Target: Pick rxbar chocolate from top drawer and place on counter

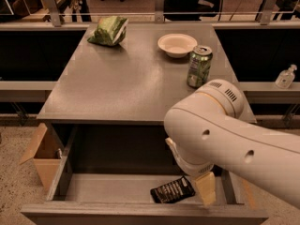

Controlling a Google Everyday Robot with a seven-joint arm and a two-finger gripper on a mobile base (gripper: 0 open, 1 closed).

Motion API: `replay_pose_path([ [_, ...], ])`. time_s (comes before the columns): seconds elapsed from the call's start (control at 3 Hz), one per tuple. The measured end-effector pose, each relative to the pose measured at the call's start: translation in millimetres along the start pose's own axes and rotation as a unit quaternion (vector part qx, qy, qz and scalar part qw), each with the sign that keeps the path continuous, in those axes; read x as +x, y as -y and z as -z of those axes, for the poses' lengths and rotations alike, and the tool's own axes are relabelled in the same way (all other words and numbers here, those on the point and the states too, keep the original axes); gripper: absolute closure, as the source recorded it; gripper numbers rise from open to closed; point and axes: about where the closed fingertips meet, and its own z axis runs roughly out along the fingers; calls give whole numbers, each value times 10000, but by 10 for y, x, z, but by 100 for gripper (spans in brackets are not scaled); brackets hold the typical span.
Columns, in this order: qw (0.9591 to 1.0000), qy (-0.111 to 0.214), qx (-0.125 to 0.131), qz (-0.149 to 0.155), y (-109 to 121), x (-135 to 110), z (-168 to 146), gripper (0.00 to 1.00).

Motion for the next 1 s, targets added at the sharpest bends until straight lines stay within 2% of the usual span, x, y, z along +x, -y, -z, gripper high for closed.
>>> replay_pose_path([
  [0.33, 9982, -43, 184, 566, 64, 61, -213, 0],
  [1.0, 9909, 128, 391, 1279, 243, 150, -474, 0],
])
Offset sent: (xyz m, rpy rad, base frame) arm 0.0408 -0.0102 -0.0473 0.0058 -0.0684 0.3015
